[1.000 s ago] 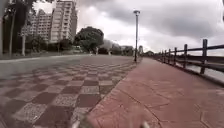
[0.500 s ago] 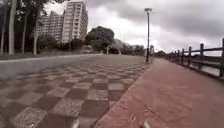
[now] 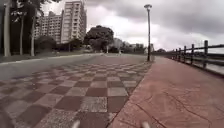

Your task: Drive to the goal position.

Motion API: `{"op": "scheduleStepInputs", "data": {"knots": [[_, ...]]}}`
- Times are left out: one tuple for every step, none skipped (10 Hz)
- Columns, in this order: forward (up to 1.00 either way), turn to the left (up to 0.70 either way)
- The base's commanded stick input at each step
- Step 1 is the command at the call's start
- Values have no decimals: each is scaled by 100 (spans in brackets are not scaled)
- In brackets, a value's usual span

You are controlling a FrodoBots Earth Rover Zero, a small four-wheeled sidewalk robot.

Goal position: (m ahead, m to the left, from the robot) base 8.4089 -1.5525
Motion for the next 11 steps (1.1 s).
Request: {"op": "scheduleStepInputs", "data": {"knots": [[50,3],[50,3],[50,3],[50,3],[50,4],[50,3],[50,4],[50,3],[50,3],[50,3],[50,3]]}}
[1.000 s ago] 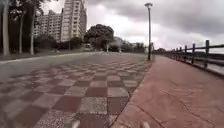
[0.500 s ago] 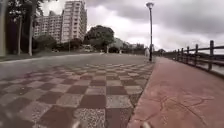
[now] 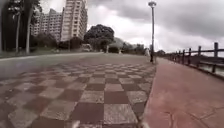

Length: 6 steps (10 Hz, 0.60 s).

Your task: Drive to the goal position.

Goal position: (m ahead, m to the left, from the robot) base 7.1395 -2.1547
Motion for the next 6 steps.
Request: {"op": "scheduleStepInputs", "data": {"knots": [[50,3],[50,4],[50,2],[50,1],[50,4],[50,0]]}}
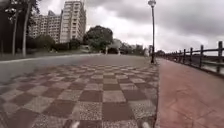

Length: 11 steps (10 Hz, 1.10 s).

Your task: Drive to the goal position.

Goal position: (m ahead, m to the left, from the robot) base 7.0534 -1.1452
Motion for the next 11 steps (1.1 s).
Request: {"op": "scheduleStepInputs", "data": {"knots": [[50,0],[50,32],[50,50],[50,50],[50,45],[50,38],[50,10],[50,0],[50,0],[50,0],[50,0]]}}
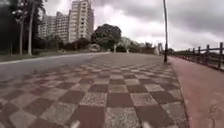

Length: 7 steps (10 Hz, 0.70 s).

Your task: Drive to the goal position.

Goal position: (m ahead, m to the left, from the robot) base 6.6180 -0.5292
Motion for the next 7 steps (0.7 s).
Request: {"op": "scheduleStepInputs", "data": {"knots": [[50,0],[50,0],[50,0],[50,0],[50,0],[50,0],[50,0]]}}
